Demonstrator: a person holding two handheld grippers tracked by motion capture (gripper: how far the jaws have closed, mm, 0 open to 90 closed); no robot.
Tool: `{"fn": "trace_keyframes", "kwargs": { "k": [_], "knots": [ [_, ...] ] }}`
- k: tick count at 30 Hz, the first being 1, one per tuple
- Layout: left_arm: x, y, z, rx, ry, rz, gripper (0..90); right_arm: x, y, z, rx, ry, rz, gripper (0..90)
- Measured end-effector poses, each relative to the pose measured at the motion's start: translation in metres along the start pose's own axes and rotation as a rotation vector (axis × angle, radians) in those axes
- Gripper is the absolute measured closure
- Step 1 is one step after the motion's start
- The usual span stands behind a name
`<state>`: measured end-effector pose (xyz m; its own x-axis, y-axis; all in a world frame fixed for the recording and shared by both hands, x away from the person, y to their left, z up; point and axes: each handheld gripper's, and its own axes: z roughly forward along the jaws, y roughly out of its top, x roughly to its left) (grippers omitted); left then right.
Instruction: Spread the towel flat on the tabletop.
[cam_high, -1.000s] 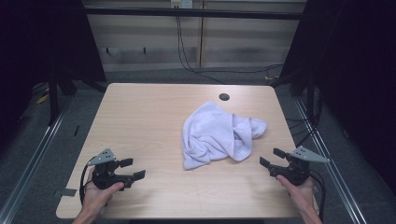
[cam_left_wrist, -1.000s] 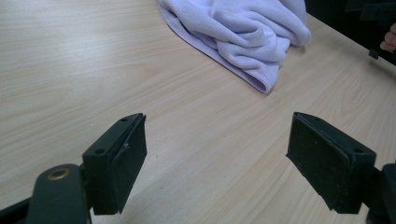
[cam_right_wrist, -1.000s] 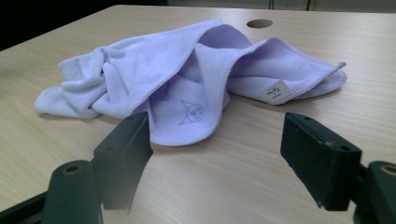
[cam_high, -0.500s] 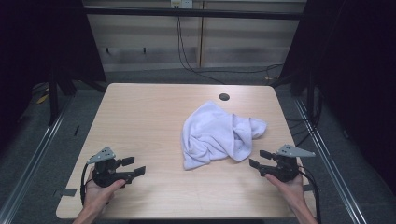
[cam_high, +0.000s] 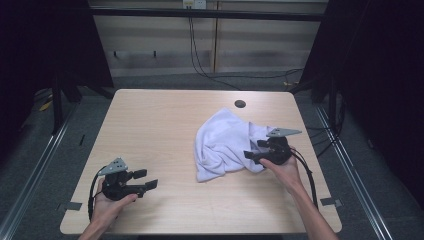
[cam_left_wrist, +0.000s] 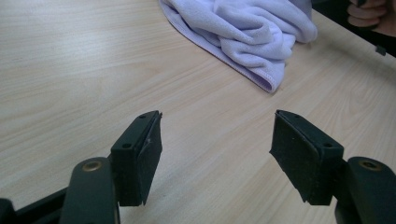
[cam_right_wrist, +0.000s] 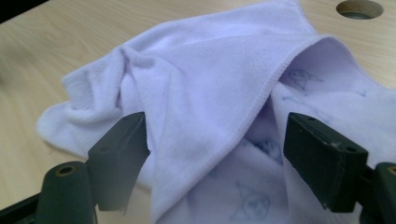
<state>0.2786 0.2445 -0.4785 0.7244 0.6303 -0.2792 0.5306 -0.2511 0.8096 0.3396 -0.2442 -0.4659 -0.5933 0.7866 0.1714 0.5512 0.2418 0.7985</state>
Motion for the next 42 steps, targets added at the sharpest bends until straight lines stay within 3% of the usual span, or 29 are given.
{"fn": "trace_keyframes", "kwargs": {
  "k": [3, 5, 7, 9, 11, 14, 16, 20, 21, 23, 28, 30, 32, 33, 35, 38, 42],
  "knots": [
    [-0.001, 0.000, -0.003, -0.003, 0.002, 0.011, 33.6, -0.003, 0.004, 0.022, 0.032, 0.003, -0.012, 22.2],
    [0.000, 0.000, -0.003, -0.001, -0.001, 0.012, 33.1, -0.004, 0.001, 0.040, 0.090, 0.018, -0.015, 30.4],
    [0.000, 0.000, -0.002, 0.003, -0.001, 0.012, 32.7, -0.003, -0.005, 0.051, 0.154, -0.009, -0.005, 35.8],
    [-0.001, -0.001, -0.001, 0.014, -0.007, 0.020, 32.7, -0.004, -0.007, 0.054, 0.140, 0.013, 0.026, 45.6],
    [-0.001, 0.000, 0.002, 0.016, -0.017, 0.021, 33.8, -0.001, -0.007, 0.052, 0.142, 0.049, 0.014, 65.7],
    [0.000, 0.005, 0.011, 0.018, -0.022, 0.002, 38.3, 0.008, -0.009, 0.053, 0.134, 0.077, 0.006, 72.3],
    [0.000, 0.014, 0.020, 0.028, 0.002, 0.033, 40.0, 0.016, -0.010, 0.054, 0.131, 0.082, -0.008, 73.7],
    [-0.001, 0.035, 0.045, 0.009, -0.038, 0.039, 44.8, 0.032, -0.012, 0.059, 0.135, 0.143, -0.037, 74.2],
    [-0.003, 0.040, 0.053, 0.015, -0.045, 0.049, 47.4, 0.041, -0.012, 0.061, 0.144, 0.184, -0.055, 74.2],
    [-0.006, 0.045, 0.064, 0.021, -0.074, 0.066, 51.2, 0.045, -0.012, 0.062, 0.146, 0.201, -0.070, 74.3],
    [-0.016, 0.047, 0.074, 0.039, -0.109, 0.101, 60.1, 0.075, -0.016, 0.065, 0.173, 0.306, -0.130, 74.3],
    [-0.017, 0.046, 0.075, 0.041, -0.114, 0.101, 58.2, 0.087, -0.018, 0.064, 0.181, 0.340, -0.152, 74.2],
    [-0.016, 0.040, 0.080, 0.065, -0.085, 0.079, 46.4, 0.101, -0.021, 0.063, 0.193, 0.382, -0.174, 73.6],
    [-0.016, 0.034, 0.086, 0.102, -0.075, 0.070, 41.4, 0.106, -0.022, 0.063, 0.201, 0.399, -0.176, 73.1],
    [-0.018, 0.026, 0.093, 0.178, -0.105, 0.101, 40.3, 0.117, -0.024, 0.062, 0.209, 0.420, -0.189, 69.7],
    [-0.025, 0.022, 0.089, 0.192, -0.159, 0.139, 66.9, 0.122, -0.026, 0.057, 0.205, 0.412, -0.190, 61.4],
    [-0.037, 0.015, 0.079, 0.233, -0.192, 0.147, 78.5, 0.119, -0.027, 0.043, 0.188, 0.415, -0.168, 56.5]
  ]
}}
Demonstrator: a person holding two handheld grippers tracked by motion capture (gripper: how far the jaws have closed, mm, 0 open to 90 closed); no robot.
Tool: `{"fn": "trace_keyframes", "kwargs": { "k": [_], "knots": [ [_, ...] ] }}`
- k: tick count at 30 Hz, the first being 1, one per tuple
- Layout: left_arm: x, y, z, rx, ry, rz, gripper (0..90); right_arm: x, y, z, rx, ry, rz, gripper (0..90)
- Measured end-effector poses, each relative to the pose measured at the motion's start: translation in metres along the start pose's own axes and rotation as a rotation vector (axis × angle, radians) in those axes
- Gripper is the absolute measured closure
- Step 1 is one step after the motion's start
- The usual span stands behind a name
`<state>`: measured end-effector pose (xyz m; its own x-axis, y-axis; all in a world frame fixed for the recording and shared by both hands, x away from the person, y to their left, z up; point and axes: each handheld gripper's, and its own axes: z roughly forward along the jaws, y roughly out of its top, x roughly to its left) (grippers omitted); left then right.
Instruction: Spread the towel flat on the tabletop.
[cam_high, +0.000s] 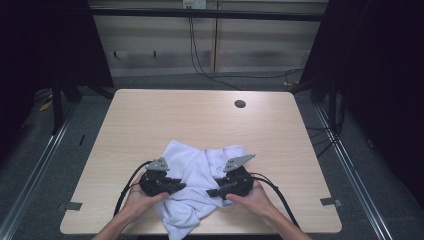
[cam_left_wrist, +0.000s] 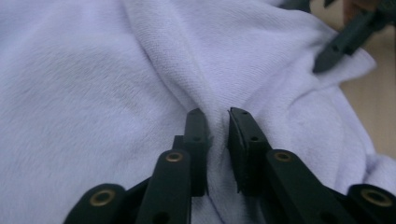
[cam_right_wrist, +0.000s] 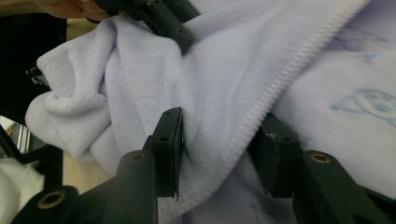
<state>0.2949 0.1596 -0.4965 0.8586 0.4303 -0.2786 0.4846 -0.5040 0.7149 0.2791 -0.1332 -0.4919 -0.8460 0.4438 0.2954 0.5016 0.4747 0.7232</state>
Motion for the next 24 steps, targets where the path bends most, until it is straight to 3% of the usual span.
{"fn": "trace_keyframes", "kwargs": {
  "k": [4, 6, 7, 8, 10, 13, 16, 18, 21, 24],
  "knots": [
    [-0.013, -0.011, -0.014, 0.015, -0.028, -0.010, 75.6, 0.005, -0.006, -0.024, -0.056, -0.018, 0.006, 56.8],
    [-0.013, -0.012, -0.021, -0.004, -0.034, -0.017, 69.5, 0.004, -0.005, -0.036, -0.097, -0.040, 0.015, 60.0],
    [-0.012, -0.009, -0.024, -0.036, -0.040, -0.024, 68.8, 0.002, -0.003, -0.040, -0.115, -0.050, 0.021, 63.6],
    [-0.010, -0.006, -0.024, -0.053, -0.041, -0.027, 67.4, -0.003, 0.001, -0.047, -0.134, -0.082, 0.034, 68.8],
    [-0.004, 0.003, -0.022, -0.087, -0.032, -0.042, 65.5, -0.011, 0.006, -0.049, -0.151, -0.108, 0.040, 70.7],
    [0.008, 0.019, -0.011, -0.104, 0.008, -0.047, 62.8, -0.022, 0.015, -0.039, -0.141, -0.119, 0.043, 66.0],
    [0.021, 0.023, 0.004, -0.089, 0.037, -0.106, 50.9, -0.032, 0.021, -0.017, -0.112, -0.099, 0.053, 56.3],
    [0.021, 0.021, 0.008, -0.060, 0.047, -0.116, 41.7, -0.037, 0.020, -0.002, -0.056, -0.090, 0.039, 50.1],
    [0.014, 0.017, 0.016, -0.028, 0.020, -0.077, 41.7, -0.036, 0.015, 0.004, -0.053, -0.087, 0.037, 43.9],
    [0.009, 0.016, 0.020, -0.008, 0.022, -0.047, 56.4, -0.029, 0.016, 0.007, -0.018, -0.119, 0.004, 38.4]
  ]
}}
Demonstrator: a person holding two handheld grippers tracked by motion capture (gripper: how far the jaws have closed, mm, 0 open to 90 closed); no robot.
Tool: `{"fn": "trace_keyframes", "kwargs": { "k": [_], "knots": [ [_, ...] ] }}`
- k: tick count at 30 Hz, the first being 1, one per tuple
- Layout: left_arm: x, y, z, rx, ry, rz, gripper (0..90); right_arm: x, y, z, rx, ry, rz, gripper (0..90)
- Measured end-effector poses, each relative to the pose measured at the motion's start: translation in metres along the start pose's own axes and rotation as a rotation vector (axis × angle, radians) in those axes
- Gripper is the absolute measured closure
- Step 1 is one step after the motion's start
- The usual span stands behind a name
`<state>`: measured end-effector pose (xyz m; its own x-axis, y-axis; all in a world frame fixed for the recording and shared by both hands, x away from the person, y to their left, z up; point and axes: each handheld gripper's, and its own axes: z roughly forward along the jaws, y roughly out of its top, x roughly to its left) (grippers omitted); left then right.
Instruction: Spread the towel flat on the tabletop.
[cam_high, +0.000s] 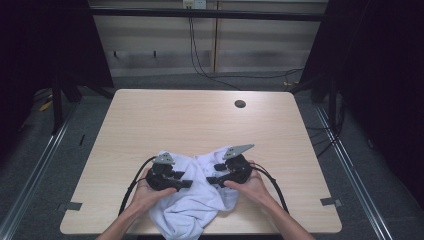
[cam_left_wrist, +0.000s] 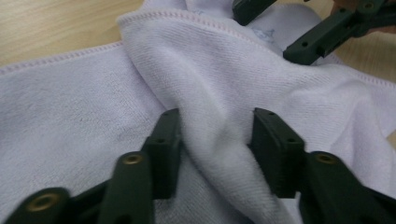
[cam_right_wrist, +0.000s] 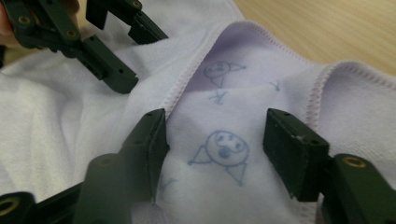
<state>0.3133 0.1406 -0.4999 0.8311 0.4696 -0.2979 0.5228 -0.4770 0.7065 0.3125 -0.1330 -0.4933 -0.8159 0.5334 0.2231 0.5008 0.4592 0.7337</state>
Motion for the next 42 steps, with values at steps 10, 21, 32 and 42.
{"fn": "trace_keyframes", "kwargs": {
  "k": [10, 21, 32, 42],
  "knots": [
    [0.002, 0.003, -0.020, -0.097, -0.023, -0.007, 79.4, 0.000, 0.000, -0.005, 0.004, -0.045, 0.034, 84.3],
    [0.007, 0.005, -0.070, -0.282, -0.001, -0.042, 81.5, -0.030, -0.001, -0.060, -0.116, -0.136, 0.139, 87.9],
    [0.020, 0.008, -0.130, -0.464, 0.055, -0.077, 82.6, -0.057, -0.006, -0.132, -0.263, -0.257, 0.234, 88.4],
    [0.019, 0.037, -0.147, -0.527, 0.117, -0.045, 83.0, -0.066, 0.020, -0.174, -0.389, -0.251, 0.243, 88.7]
  ]
}}
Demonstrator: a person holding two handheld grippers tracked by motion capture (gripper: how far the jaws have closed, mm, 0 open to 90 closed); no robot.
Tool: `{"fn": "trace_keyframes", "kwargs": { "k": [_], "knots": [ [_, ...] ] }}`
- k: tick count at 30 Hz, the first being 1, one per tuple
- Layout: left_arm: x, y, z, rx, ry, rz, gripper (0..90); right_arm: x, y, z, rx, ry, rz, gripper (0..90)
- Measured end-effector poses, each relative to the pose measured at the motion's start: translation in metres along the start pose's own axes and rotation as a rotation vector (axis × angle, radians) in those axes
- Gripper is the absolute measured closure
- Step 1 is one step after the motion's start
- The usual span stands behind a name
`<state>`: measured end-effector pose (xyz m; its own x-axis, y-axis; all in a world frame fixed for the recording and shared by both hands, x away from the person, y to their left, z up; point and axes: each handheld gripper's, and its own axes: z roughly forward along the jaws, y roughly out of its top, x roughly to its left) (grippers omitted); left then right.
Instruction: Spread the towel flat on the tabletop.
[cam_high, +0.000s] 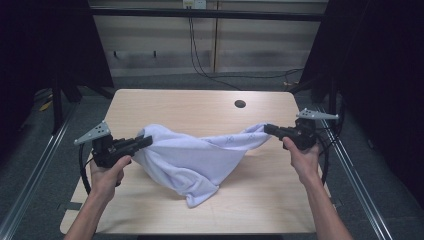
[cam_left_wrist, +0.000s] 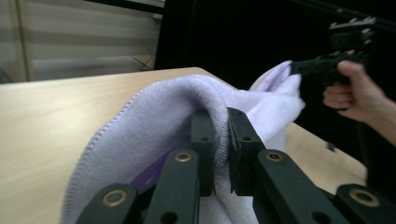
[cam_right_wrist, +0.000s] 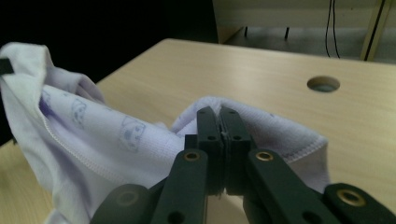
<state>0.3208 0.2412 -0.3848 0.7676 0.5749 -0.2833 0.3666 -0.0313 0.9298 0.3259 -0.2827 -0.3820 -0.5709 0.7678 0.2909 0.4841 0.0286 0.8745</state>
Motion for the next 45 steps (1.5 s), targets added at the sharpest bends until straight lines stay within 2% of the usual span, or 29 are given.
{"fn": "trace_keyframes", "kwargs": {
  "k": [3, 6, 9, 11, 13, 16, 18, 19, 20, 22, 23, 24, 25, 27, 29, 30, 31, 34, 37, 38, 39, 40, 41, 43, 45],
  "knots": [
    [0.006, 0.017, 0.007, 0.002, 0.037, 0.012, 83.0, -0.002, 0.020, -0.001, -0.035, 0.001, 0.008, 88.8],
    [0.016, 0.038, 0.013, -0.021, 0.063, 0.025, 82.9, -0.002, 0.045, 0.003, -0.066, -0.003, 0.005, 88.7],
    [0.025, 0.064, 0.020, -0.054, 0.103, 0.032, 82.9, -0.003, 0.072, 0.012, -0.083, -0.034, 0.005, 88.7],
    [0.027, 0.078, 0.021, -0.077, 0.108, 0.036, 82.9, -0.006, 0.085, 0.016, -0.095, -0.042, 0.009, 88.7],
    [0.024, 0.097, 0.019, -0.090, 0.121, 0.074, 82.9, -0.009, 0.099, 0.018, -0.109, -0.056, 0.014, 88.7],
    [0.017, 0.121, 0.016, -0.120, 0.123, 0.133, 82.8, -0.008, 0.122, 0.016, -0.161, -0.064, -0.001, 88.7],
    [0.011, 0.132, 0.009, -0.156, 0.102, 0.167, 82.8, -0.004, 0.135, 0.009, -0.239, -0.055, -0.017, 88.7],
    [0.008, 0.133, 0.007, -0.166, 0.095, 0.175, 82.8, -0.001, 0.140, 0.005, -0.286, -0.040, -0.010, 88.8],
    [0.006, 0.132, 0.005, -0.167, 0.087, 0.182, 82.8, 0.000, 0.140, 0.002, -0.299, -0.026, -0.012, 88.8],
    [0.001, 0.118, 0.002, -0.145, 0.072, 0.192, 82.8, 0.003, 0.131, -0.001, -0.284, -0.015, -0.038, 88.8],
    [-0.002, 0.100, 0.003, -0.104, 0.056, 0.188, 82.8, 0.003, 0.125, -0.001, -0.264, -0.020, -0.043, 88.9],
    [-0.004, 0.085, 0.004, -0.070, 0.056, 0.192, 82.8, 0.002, 0.107, -0.001, -0.225, -0.022, -0.058, 88.9],
    [-0.005, 0.068, 0.006, -0.036, 0.045, 0.180, 82.7, 0.001, 0.092, 0.000, -0.189, -0.016, -0.052, 88.9],
    [-0.006, 0.041, 0.007, -0.005, 0.014, 0.145, 82.8, -0.002, 0.062, 0.001, -0.128, -0.005, -0.045, 88.9],
    [-0.008, 0.003, 0.010, 0.075, -0.008, 0.105, 82.7, -0.004, 0.029, 0.001, -0.066, 0.006, -0.025, 88.9],
    [-0.010, -0.013, 0.010, 0.115, -0.018, 0.094, 82.7, -0.006, 0.007, -0.001, -0.030, 0.020, -0.007, 88.9],
    [-0.012, -0.027, 0.011, 0.153, -0.032, 0.080, 82.6, -0.006, -0.009, -0.001, 0.015, 0.015, -0.002, 88.9],
    [-0.026, -0.060, 0.008, 0.237, -0.109, 0.051, 82.2, -0.003, -0.047, -0.006, 0.104, 0.020, 0.006, 88.9],
    [-0.041, -0.087, 0.004, 0.311, -0.156, 0.044, 81.6, 0.004, -0.078, -0.014, 0.170, 0.032, -0.002, 88.6],
    [-0.043, -0.091, 0.003, 0.320, -0.163, 0.047, 80.4, 0.006, -0.087, -0.019, 0.186, 0.039, 0.005, 88.5],
    [-0.045, -0.097, -0.002, 0.326, -0.176, 0.034, 79.2, 0.007, -0.091, -0.021, 0.202, 0.037, 0.006, 88.2],
    [-0.045, -0.099, -0.005, 0.319, -0.179, 0.024, 76.1, 0.010, -0.100, -0.025, 0.235, 0.017, -0.005, 86.4],
    [-0.045, -0.098, -0.008, 0.312, -0.184, 0.017, 73.8, 0.010, -0.104, -0.028, 0.242, 0.015, 0.003, 81.9],
    [-0.043, -0.093, -0.017, 0.280, -0.181, 0.025, 68.7, 0.011, -0.109, -0.036, 0.222, 0.005, 0.006, 74.9],
    [-0.036, -0.084, -0.020, 0.248, -0.162, 0.019, 65.1, 0.009, -0.108, -0.046, 0.172, 0.026, 0.020, 67.9]
  ]
}}
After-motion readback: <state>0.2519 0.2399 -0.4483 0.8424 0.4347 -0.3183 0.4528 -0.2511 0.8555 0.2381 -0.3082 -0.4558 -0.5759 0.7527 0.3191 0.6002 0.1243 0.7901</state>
